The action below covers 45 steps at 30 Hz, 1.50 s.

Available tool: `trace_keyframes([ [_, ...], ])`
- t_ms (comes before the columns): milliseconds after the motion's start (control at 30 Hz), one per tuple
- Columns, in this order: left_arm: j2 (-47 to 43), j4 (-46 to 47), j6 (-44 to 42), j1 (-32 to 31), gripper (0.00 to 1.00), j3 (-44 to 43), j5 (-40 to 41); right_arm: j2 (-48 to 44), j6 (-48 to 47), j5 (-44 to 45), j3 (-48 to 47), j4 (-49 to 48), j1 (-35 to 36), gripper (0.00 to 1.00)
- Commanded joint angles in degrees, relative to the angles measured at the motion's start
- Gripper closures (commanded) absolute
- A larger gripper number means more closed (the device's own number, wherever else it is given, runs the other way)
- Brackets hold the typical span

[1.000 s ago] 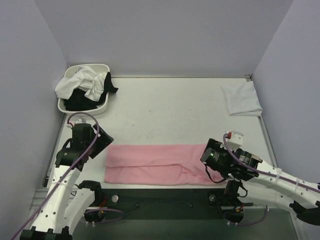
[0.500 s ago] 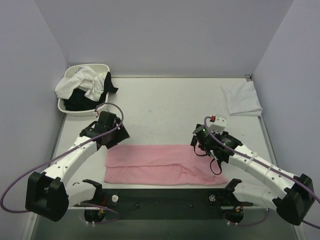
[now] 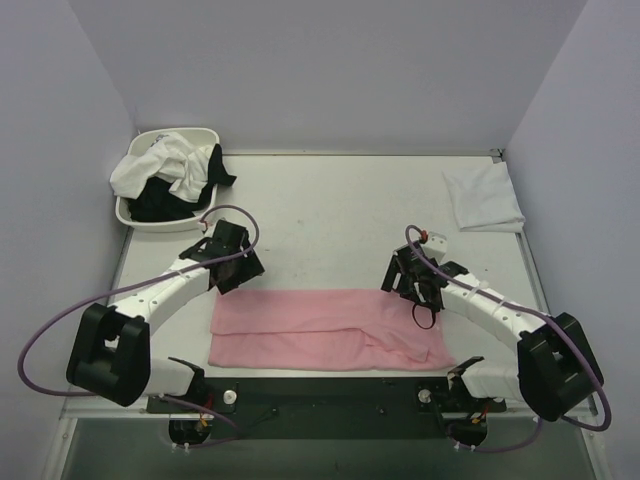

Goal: Fold and stack the t-shirts

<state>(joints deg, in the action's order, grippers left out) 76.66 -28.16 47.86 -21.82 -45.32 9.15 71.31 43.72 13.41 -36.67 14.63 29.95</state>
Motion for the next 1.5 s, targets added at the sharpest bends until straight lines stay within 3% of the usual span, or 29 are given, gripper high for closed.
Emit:
trace_keyframes([
  [0, 2.4, 3.9, 0.7, 0.1, 0.22, 0.1, 2.9, 1.3, -1.2, -2.2, 2.2, -3.6, -2.8, 0.18],
  [133, 3.4, 5.0, 0.9, 1.3, 0.22, 1.8, 3.4, 1.8, -0.3, -4.0, 6.7, -5.5, -6.5, 0.18],
  [400, 2.0, 6.0, 2.7, 2.8, 0.23, 5.2, 4.1, 2.2, 3.7, -0.8, 6.4, -3.1, -6.6, 0.18],
  [767, -1.5, 6.8, 5.6, 3.8, 0.23, 9.1, 6.1, 13.3, 4.4, -2.8, 1.0, -6.6, -9.8, 0.14],
  [1200, -10.0, 8.0, 8.9, 2.0, 0.25, 10.7, 0.1, 34.5, 0.1, -9.4, -24.1, -4.3, -11.1, 0.14],
  [1467, -13.8, 7.9, 13.9, -10.0, 0.26, 12.0, 3.9, 48.8, -7.3, -15.1, -49.6, 1.8, -10.1, 0.13],
])
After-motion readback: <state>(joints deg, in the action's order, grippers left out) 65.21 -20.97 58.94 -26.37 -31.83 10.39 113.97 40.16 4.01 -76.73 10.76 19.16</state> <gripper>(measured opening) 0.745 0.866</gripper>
